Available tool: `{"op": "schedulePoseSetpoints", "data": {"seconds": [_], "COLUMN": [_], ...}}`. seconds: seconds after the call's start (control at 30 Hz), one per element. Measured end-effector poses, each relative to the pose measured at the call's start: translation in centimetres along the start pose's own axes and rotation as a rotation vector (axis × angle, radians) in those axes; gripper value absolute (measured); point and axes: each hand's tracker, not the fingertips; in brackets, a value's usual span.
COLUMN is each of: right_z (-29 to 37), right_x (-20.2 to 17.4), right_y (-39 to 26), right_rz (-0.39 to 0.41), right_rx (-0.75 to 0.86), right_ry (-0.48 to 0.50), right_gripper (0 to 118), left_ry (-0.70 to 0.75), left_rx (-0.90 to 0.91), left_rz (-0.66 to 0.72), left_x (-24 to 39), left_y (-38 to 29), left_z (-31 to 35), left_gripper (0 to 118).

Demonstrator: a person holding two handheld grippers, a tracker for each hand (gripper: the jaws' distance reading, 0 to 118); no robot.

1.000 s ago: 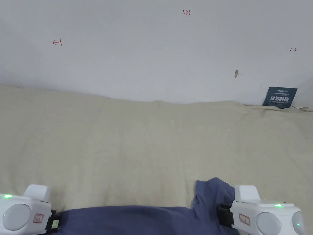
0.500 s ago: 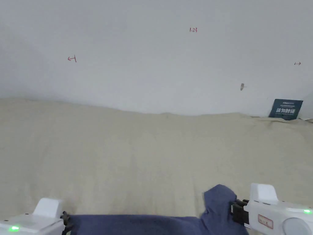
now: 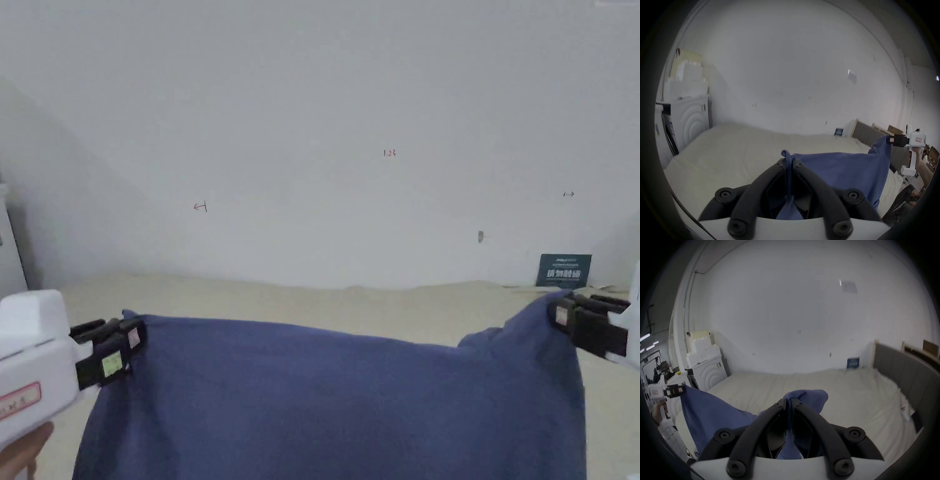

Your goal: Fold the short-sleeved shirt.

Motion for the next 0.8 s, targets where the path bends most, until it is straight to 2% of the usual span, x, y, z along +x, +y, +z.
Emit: {"op": "schedulePoseSetpoints", "data": {"seconds": [0.07, 0.17, 0.33, 0.5, 0.77, 0.8], "right_z": [3.4, 7.6, 11.6, 12.1, 10.6, 11.5], "right_x": [-0.3, -1.2, -2.7, -3.3, -2.5, -3.5], "right_y": [2.8, 6.7, 12.8, 16.4, 18.7, 18.5], "right_rz": [0.006, 0.022, 0.118, 0.143, 0.153, 0.155], "right_rx": [0.073, 0.166, 0.257, 0.284, 0.302, 0.307], "right_ry": [-0.032, -0.017, -0.048, -0.102, -0.12, -0.12], "right_gripper": [4, 4, 4, 4, 4, 4], "left_ry": [0.0, -0.019, -0.005, -0.01, -0.003, 0.002], "left_rx": [0.066, 0.17, 0.223, 0.263, 0.253, 0.257], "left_rz": [-0.017, -0.048, -0.101, -0.083, -0.115, -0.114], "left_x": [1.0, 2.9, 5.1, 5.4, 5.9, 5.9], "left_y": [2.9, 6.5, 11.9, 14.6, 16.6, 16.6], "left_z": [3.4, 7.4, 10.4, 10.4, 9.0, 8.8], "left_gripper": [6, 6, 6, 6, 6, 6]}}
